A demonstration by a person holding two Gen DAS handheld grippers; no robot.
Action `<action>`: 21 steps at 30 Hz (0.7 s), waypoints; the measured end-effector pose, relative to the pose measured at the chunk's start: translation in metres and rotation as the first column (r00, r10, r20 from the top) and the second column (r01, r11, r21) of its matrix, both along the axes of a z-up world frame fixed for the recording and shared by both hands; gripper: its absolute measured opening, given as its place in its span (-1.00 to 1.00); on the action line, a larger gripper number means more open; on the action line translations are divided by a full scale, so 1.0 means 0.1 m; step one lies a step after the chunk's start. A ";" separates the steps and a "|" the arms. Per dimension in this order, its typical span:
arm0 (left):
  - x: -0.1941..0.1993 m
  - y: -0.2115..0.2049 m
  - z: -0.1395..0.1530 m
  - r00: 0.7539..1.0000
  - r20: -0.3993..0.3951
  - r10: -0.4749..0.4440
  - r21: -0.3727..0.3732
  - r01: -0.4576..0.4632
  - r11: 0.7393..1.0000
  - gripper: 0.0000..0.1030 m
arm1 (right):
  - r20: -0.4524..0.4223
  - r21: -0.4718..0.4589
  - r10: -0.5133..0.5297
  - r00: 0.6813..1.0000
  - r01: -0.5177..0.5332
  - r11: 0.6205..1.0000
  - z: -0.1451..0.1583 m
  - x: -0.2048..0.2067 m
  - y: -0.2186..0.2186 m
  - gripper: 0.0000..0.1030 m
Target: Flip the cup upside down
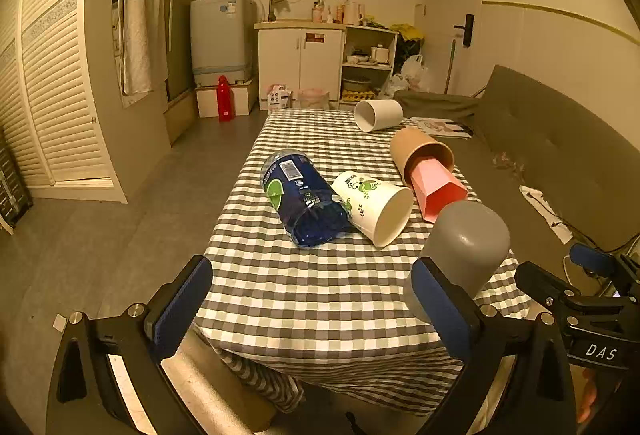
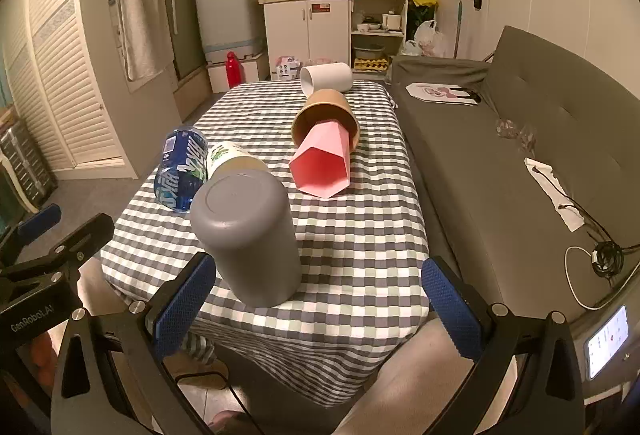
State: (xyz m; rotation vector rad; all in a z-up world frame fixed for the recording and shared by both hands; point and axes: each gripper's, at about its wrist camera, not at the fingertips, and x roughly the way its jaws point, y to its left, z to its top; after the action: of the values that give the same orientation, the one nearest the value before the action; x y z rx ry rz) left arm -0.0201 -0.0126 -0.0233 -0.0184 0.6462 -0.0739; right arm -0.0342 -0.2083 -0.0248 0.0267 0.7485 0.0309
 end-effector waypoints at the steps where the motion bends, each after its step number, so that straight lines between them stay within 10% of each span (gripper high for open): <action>1: 0.00 0.00 0.00 1.000 -0.001 0.000 0.002 0.000 1.000 1.00 | -0.002 0.000 0.000 1.000 0.000 1.000 0.00 0.00 0.00 0.99; 21: 0.00 0.07 0.00 0.999 -0.004 0.032 -0.005 -0.032 0.999 1.00 | -0.007 -0.005 -0.002 1.000 0.002 1.000 -0.02 0.00 0.00 0.99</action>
State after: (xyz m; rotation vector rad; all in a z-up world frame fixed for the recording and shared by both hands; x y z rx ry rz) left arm -0.0200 -0.0059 -0.0233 -0.0338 0.6495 -0.0446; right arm -0.0341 -0.2079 -0.0263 0.0225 0.7556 0.0274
